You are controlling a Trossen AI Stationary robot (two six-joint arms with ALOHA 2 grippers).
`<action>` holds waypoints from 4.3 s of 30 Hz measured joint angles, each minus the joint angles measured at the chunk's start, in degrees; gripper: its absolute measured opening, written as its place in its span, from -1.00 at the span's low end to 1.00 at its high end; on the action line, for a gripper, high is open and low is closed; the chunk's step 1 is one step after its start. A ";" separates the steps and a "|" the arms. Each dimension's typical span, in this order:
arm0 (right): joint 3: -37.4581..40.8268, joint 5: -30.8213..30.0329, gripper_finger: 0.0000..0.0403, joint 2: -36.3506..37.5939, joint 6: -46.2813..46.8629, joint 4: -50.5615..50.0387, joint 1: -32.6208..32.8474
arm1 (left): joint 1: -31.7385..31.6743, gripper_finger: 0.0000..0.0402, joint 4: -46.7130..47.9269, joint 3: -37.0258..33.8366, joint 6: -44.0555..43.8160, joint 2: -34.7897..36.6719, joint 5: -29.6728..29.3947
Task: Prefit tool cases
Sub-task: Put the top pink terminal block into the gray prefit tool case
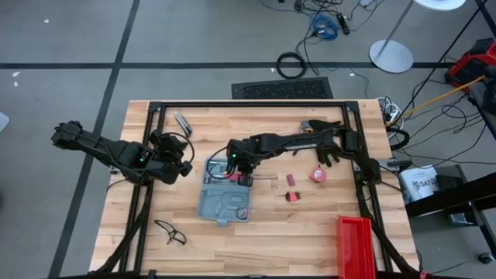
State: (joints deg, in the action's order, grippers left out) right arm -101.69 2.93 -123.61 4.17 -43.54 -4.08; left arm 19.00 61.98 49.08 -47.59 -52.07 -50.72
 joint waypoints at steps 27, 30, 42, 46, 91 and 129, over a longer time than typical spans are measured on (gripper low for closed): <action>-0.63 3.48 -1.00 -10.01 1.96 -0.16 0.35 | 0.02 -0.95 -0.19 0.00 -0.02 -0.07 1.01; -0.57 3.48 -1.00 -10.01 1.17 0.34 0.35 | 0.00 -0.95 -2.32 0.00 0.14 -0.07 2.73; 0.42 1.17 -1.00 -2.68 -1.55 -1.28 -0.60 | -3.58 -0.98 -33.99 -9.95 10.45 -11.63 14.40; 1.03 -5.92 -1.00 1.89 -1.77 -6.69 -0.77 | -4.99 -0.98 -46.59 -13.30 13.13 -16.27 17.85; 37.56 1.98 -1.00 9.37 12.32 41.35 -0.98 | -12.27 -0.99 -72.17 -13.46 19.43 -43.28 32.87; 42.36 4.79 -1.00 9.92 7.67 54.87 -0.28 | -14.48 -0.99 -70.99 -13.38 49.46 -43.17 40.21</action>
State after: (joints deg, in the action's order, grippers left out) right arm -59.33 7.73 -113.69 11.84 11.33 -4.36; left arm 4.52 -9.01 35.70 1.87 -95.24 -10.51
